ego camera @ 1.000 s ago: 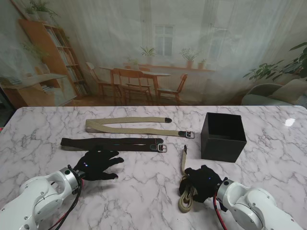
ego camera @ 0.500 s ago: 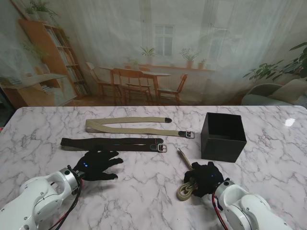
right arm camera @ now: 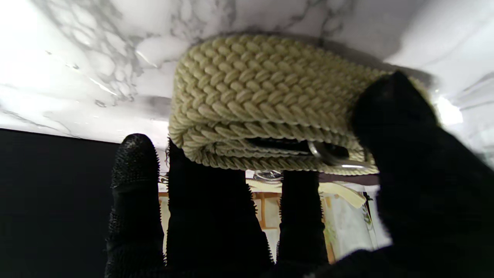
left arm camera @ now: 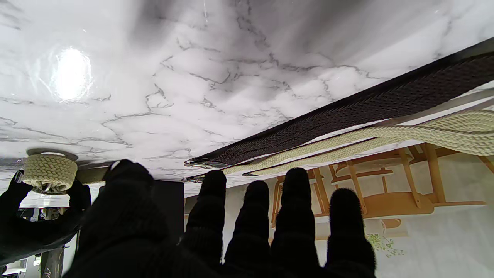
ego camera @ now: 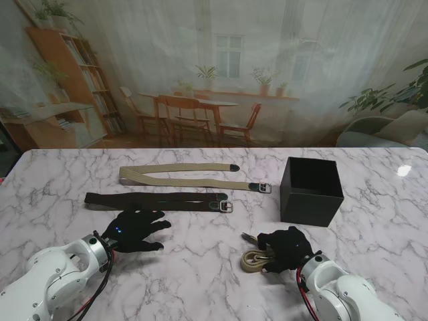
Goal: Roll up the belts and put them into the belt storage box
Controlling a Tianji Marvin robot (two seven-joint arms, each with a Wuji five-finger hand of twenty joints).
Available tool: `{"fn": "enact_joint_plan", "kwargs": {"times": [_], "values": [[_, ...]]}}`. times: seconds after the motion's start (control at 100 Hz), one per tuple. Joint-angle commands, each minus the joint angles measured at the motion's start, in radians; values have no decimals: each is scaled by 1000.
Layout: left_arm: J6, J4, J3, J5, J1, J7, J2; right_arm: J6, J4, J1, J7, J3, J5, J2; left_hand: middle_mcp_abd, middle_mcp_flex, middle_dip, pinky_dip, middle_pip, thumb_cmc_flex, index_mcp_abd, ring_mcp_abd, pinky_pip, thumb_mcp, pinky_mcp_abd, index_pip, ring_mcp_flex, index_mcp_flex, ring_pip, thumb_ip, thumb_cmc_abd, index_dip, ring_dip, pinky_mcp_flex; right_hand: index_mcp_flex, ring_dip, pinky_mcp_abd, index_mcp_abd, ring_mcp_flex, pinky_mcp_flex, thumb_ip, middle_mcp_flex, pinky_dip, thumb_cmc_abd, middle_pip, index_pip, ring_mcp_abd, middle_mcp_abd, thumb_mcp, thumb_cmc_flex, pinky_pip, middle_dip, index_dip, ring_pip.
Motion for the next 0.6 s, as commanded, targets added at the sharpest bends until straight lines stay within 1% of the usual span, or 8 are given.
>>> {"fn": "enact_joint_plan", "kwargs": {"times": [0.0, 0.05, 0.1, 0.19, 0.23, 0.33, 0.45, 0.59], "values": [[1, -1, 1, 1, 2, -12, -1, -18, 15, -12, -16, 1, 2, -6, 5, -12, -2, -10, 3, 11, 16, 5, -29, -20, 32, 10, 0, 20, -17, -24, 52, 11, 1, -21, -31, 28, -31, -10, 57, 25, 63, 139, 0, 124, 257, 38, -110, -231, 149, 169, 37, 100, 36, 48], [1, -1, 0, 1, 3, -11, -1, -32, 21, -11, -35, 3, 5, -7, 4, -12, -2, -10, 3, 10, 16, 4, -29, -20, 32, 10, 0, 20, -17, -24, 53, 11, 1, -21, -36, 49, -43, 30, 70, 35, 75, 154, 5, 124, 269, -146, -115, -233, 176, 153, 44, 89, 18, 53], [1, -1, 0, 1, 3, -10, -1, -42, 24, -10, -39, 4, 2, -7, 4, -12, -2, -10, 3, 10, 15, 2, -30, -20, 34, 10, -1, 20, -17, -25, 52, 11, 1, -22, -60, 65, -65, 75, 82, 45, 76, 166, 8, 108, 275, -326, -128, -234, 183, 153, 47, 85, 101, 56], [1, 0, 1, 1, 3, -10, -1, -61, 35, -3, -41, 3, -6, -4, 5, -12, -2, -10, 3, 10, 15, 4, -30, -20, 32, 10, 0, 19, -17, -25, 53, 11, 1, -21, -233, 72, -104, 209, 82, 42, 74, 175, 3, 55, 271, -515, -138, -235, 197, 152, 40, 77, -11, 53], [2, 0, 1, 1, 3, -10, -1, -66, 43, 2, -48, -1, -16, -2, 4, -12, -2, -10, 2, 11, 16, 4, -30, -20, 32, 10, -1, 19, -17, -24, 53, 11, 1, -21, -326, 77, -125, 271, 80, 40, 68, 162, 0, 25, 295, -513, -143, -235, 208, 148, 39, 72, -76, 49], [2, 0, 3, 1, 2, -10, -1, -77, 59, 12, -62, -9, -37, 2, 5, -12, -2, -10, 2, 10, 15, 5, -30, -20, 32, 9, 0, 17, -17, -25, 53, 10, 1, -21, -421, 80, -158, 373, 65, 31, 67, 124, -6, -16, 374, -506, -156, -245, 213, 134, 33, 60, -128, 43], [3, 1, 4, 1, 2, -10, -1, -84, 69, 19, -70, -16, -50, 4, 5, -12, -2, -10, 2, 11, 16, 3, -31, -20, 32, 6, 0, 12, -17, -24, 53, 9, 1, -21, -449, 76, -179, 404, 44, 19, 67, 86, -12, -34, 479, -532, -164, -239, 204, 138, 17, 41, -177, 32], [4, 1, 4, 1, 2, -9, -1, -79, 75, 21, -84, -22, -52, 4, 4, -11, -2, -10, 3, 12, 17, 5, -31, -20, 33, 5, 1, 10, -17, -25, 53, 9, 1, -21, -441, 50, -202, 441, 13, 13, 67, 83, -19, -60, 518, -525, -159, -234, 202, 148, 0, 14, -188, -1]]}}
